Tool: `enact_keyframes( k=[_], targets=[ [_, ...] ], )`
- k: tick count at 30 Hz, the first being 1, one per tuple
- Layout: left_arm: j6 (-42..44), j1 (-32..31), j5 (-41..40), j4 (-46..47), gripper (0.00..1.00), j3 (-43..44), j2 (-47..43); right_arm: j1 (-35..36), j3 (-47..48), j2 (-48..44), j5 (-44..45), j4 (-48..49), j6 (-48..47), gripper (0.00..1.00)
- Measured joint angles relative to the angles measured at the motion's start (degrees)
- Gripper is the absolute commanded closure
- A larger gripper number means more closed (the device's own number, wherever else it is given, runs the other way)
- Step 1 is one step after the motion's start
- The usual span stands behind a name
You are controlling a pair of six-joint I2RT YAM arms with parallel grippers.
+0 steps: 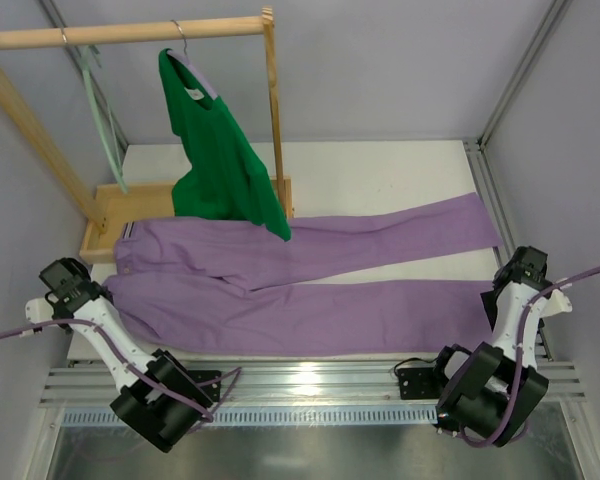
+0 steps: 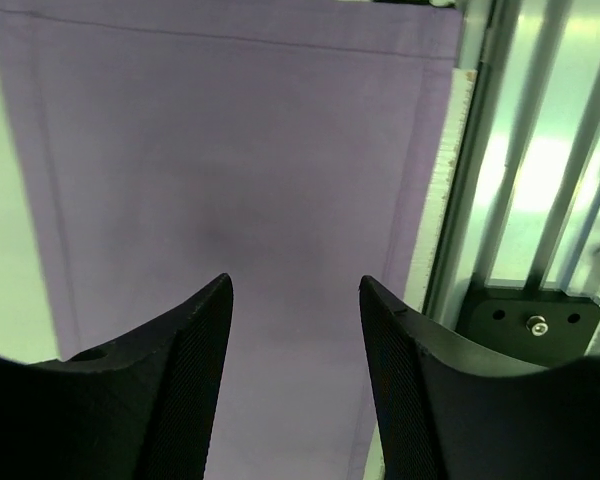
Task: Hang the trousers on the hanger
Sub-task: Fold the trousers
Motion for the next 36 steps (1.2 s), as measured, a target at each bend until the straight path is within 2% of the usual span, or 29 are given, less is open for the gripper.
enact_keyframes(
  k=[7, 13, 19, 23, 27, 31, 36],
  targets=[
    [-0.3, 0.0, 0.5, 0.0, 1.0, 0.0, 3.1, -0.7, -5.6, 3.8, 0.8, 4.3, 3.2, 0.46],
    [-1.5, 0.0, -0.7, -1.3, 1.0, 0.9, 7.2, -0.7, -5.4, 12.0, -3.1, 12.9, 2.1, 0.48],
    [-2.4, 0.0, -2.0, -2.9, 1.0, 1.4, 7.8, -0.1, -5.1, 13.2, -6.8, 20.0, -0.3, 0.48],
    [-2.3, 0.0, -2.7, -3.4, 1.0, 1.9, 9.0, 2.8, -4.2, 16.0, -8.2, 25.3, -1.6, 0.48],
    [-1.6, -0.2, -3.4, -4.2, 1.0, 3.5, 12.4, 6.3, -0.2, 20.9, -8.4, 26.6, -2.8, 0.46],
    [-1.2, -0.2, -4.0, -4.5, 1.0, 3.5, 12.9, 7.1, 0.5, 21.1, -8.3, 25.2, -4.3, 0.45],
    [-0.9, -0.2, -4.2, -4.5, 1.0, 3.5, 12.4, 1.7, 0.5, 18.1, -7.1, 20.9, -7.2, 0.44]
  ],
)
